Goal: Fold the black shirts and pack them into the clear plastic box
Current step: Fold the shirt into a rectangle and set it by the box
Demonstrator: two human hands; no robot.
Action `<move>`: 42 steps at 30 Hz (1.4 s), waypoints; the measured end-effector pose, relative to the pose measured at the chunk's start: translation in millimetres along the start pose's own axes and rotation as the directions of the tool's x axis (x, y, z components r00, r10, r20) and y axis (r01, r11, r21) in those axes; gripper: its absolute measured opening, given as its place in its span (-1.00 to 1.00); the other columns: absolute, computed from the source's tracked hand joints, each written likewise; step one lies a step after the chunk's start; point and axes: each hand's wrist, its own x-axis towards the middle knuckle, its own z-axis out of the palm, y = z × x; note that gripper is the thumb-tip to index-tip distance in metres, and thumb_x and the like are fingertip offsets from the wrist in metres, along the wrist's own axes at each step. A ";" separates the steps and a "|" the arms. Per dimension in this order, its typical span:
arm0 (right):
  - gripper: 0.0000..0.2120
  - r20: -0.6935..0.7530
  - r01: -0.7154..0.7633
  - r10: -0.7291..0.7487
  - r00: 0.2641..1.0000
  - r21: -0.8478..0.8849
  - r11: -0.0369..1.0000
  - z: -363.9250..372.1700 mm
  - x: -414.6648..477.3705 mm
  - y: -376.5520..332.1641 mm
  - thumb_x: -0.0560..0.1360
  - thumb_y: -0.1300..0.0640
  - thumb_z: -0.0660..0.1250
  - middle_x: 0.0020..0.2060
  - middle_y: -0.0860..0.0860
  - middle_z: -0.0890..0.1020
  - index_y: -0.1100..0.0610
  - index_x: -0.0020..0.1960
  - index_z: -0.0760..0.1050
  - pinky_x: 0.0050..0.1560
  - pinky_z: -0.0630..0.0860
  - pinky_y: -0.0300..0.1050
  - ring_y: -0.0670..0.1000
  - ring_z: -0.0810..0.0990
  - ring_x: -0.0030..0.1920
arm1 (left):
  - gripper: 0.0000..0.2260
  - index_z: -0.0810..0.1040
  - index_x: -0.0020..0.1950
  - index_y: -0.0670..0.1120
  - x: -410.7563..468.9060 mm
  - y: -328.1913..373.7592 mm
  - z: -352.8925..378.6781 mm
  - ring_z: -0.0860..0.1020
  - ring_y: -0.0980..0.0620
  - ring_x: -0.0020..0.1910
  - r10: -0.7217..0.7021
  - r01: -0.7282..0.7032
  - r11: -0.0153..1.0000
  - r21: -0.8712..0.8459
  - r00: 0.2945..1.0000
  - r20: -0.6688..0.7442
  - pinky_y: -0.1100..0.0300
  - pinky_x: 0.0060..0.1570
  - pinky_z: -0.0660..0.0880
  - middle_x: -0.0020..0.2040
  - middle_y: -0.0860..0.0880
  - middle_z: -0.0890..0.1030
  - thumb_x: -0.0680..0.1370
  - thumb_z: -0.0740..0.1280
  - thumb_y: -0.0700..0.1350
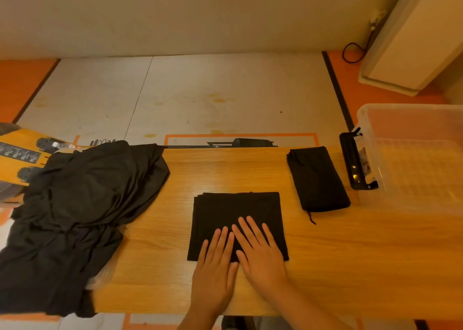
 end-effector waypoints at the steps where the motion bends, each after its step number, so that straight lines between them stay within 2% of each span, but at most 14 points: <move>1: -0.46 0.012 -0.034 0.034 0.999 0.010 0.999 -0.9 -7.0 0.9 0.64 -0.10 -0.20 0.48 0.06 0.29 0.05 0.47 0.29 0.43 0.08 0.10 0.05 0.11 0.52 | -0.50 0.16 0.57 -0.08 0.1 -7.7 -2.3 0.08 0.02 0.56 0.050 -0.051 0.999 0.014 0.999 0.009 0.01 0.45 0.06 0.58 -0.04 0.13 0.65 0.00 0.08; 4: -0.44 0.029 -0.133 0.132 0.991 0.060 0.989 -5.3 -21.1 -6.7 0.63 -0.15 -0.17 0.46 0.06 0.33 0.05 0.46 0.32 0.44 0.05 0.04 0.05 0.18 0.49 | -0.50 0.14 0.57 -0.07 11.8 -32.4 -13.1 0.09 0.02 0.56 0.259 -0.265 0.961 0.083 0.963 0.076 -0.01 0.44 0.10 0.59 -0.02 0.11 0.66 -0.01 0.08; 7: -0.38 0.062 -0.220 0.213 0.975 0.135 0.966 -4.9 -33.7 -28.9 0.47 -0.19 0.01 0.39 0.10 0.44 0.10 0.38 0.45 0.27 0.41 0.08 0.08 0.31 0.41 | -0.47 0.11 0.58 -0.08 35.9 -59.7 -24.3 0.06 0.01 0.56 0.422 -0.444 0.863 0.243 0.896 0.138 -0.01 0.47 0.04 0.59 -0.03 0.10 0.64 0.02 0.08; 10: -0.37 0.070 -0.216 0.207 0.976 0.172 0.961 -14.5 -40.4 -47.5 0.40 -0.23 0.05 0.27 0.11 0.56 0.09 0.26 0.57 0.04 0.56 0.07 0.11 0.56 0.24 | -0.43 0.09 0.58 -0.10 52.4 -76.9 -42.2 -0.03 -0.01 0.57 0.388 -0.406 0.847 0.344 0.913 0.122 -0.01 0.51 -0.08 0.59 -0.06 0.06 0.59 0.07 0.03; 13: -0.41 -0.031 -0.119 0.123 0.992 0.106 0.987 -20.9 -36.3 -34.9 0.44 -0.21 0.12 0.33 0.08 0.51 0.09 0.33 0.51 0.36 0.33 0.09 0.11 0.50 0.32 | -0.43 0.20 0.55 -0.14 42.1 -59.8 -58.7 0.01 -0.03 0.56 0.294 -0.297 0.915 0.272 0.954 0.051 -0.03 0.48 0.01 0.55 -0.11 0.20 0.54 0.09 0.00; 16: -0.42 -0.033 -0.029 0.030 0.999 0.023 0.999 -21.7 -33.5 -0.9 0.54 -0.18 0.01 0.45 0.03 0.36 0.06 0.47 0.30 0.39 0.10 0.07 0.05 0.25 0.48 | -0.45 0.16 0.56 -0.14 5.3 -17.4 -41.2 0.05 -0.01 0.56 0.333 -0.337 0.938 0.081 0.941 0.057 0.02 0.47 0.02 0.58 -0.08 0.13 0.63 0.05 0.10; 20: -0.36 0.050 0.095 -0.095 0.994 0.009 0.995 -9.3 -62.4 30.4 0.56 -0.27 0.03 0.52 -0.02 0.23 0.00 0.54 0.13 0.43 0.04 0.03 -0.03 0.01 0.54 | -0.19 0.02 0.59 -0.13 -37.1 -3.7 -12.3 -0.05 -0.01 0.58 0.373 -0.378 0.926 0.006 0.917 0.143 0.05 0.50 -0.07 0.60 -0.06 0.00 0.55 0.15 0.36; 25: -0.05 0.108 0.132 -0.130 0.986 -0.018 0.991 -3.1 -96.8 23.2 0.34 -0.52 0.16 0.53 0.02 0.20 -0.01 0.55 0.13 0.44 -0.03 0.06 0.02 0.04 0.54 | -0.26 0.05 0.59 -0.09 -57.2 -13.0 -8.6 0.02 -0.02 0.57 0.426 -0.440 0.896 0.065 0.891 0.158 0.06 0.48 0.02 0.60 -0.05 0.05 0.47 0.29 -0.05; 28: 0.12 0.083 0.122 -0.119 0.989 -0.024 0.992 7.0 -104.0 15.9 0.10 -0.25 0.58 0.49 0.06 0.27 0.02 0.53 0.18 0.46 -0.06 0.08 0.07 0.15 0.50 | -0.29 0.05 0.59 -0.08 -67.6 -18.4 -3.4 0.00 -0.01 0.57 0.434 -0.448 0.887 0.112 0.891 0.131 0.07 0.52 -0.09 0.60 -0.05 0.01 0.41 0.07 -0.25; 31: 0.28 0.054 0.075 -0.072 0.996 -0.058 0.995 15.4 -107.6 17.0 -0.01 0.10 0.70 0.46 0.09 0.33 0.07 0.55 0.08 0.49 -0.10 0.10 0.09 0.12 0.50 | -0.33 0.16 0.57 -0.09 -75.1 -19.4 -8.6 0.03 -0.02 0.56 0.437 -0.453 0.886 0.097 0.886 0.154 0.06 0.51 -0.05 0.57 -0.08 0.17 0.42 0.09 -0.28; 33: 0.23 0.042 0.104 -0.101 0.994 -0.086 0.991 12.5 -111.2 20.4 0.01 0.10 0.70 0.45 0.09 0.35 0.06 0.54 0.13 0.49 -0.09 0.10 0.08 0.14 0.49 | -0.39 0.24 0.55 -0.08 -77.4 -18.8 -15.8 0.05 -0.01 0.55 0.423 -0.444 0.893 0.074 0.884 0.202 0.08 0.51 -0.08 0.54 -0.07 0.25 0.46 0.08 -0.22; 36: 0.02 0.039 0.177 -0.175 0.984 -0.079 0.981 6.8 -119.7 26.9 0.07 0.05 0.67 0.44 0.06 0.38 0.00 0.46 0.32 0.47 -0.04 0.08 0.06 0.19 0.48 | -0.37 0.24 0.53 -0.03 -80.9 -18.2 -25.6 0.16 0.02 0.52 0.427 -0.444 0.896 -0.006 0.859 0.284 0.13 0.51 -0.18 0.52 -0.01 0.27 0.47 0.33 -0.10; 39: -0.10 0.039 0.234 -0.232 0.972 -0.070 0.970 7.7 -127.6 32.7 0.18 -0.05 0.62 0.43 0.02 0.39 -0.04 0.44 0.35 0.47 -0.04 0.05 0.03 0.19 0.48 | -0.38 0.04 0.58 0.08 -85.3 -17.8 -35.2 0.16 0.14 0.50 0.380 -0.382 0.923 -0.055 0.875 0.300 0.28 0.47 -0.29 0.53 0.14 0.17 0.53 0.16 0.03; 42: -0.24 0.002 0.255 -0.255 0.967 -0.014 0.967 1.8 -131.3 37.6 0.20 -0.07 0.59 0.36 -0.05 0.48 -0.07 0.36 0.45 0.44 0.05 0.02 -0.04 0.33 0.43 | -0.56 0.15 0.45 0.30 -89.0 -10.9 -41.4 0.03 0.45 0.45 0.305 -0.229 0.911 -0.342 0.933 0.189 0.51 0.40 -0.16 0.43 0.50 0.11 0.62 0.15 -0.02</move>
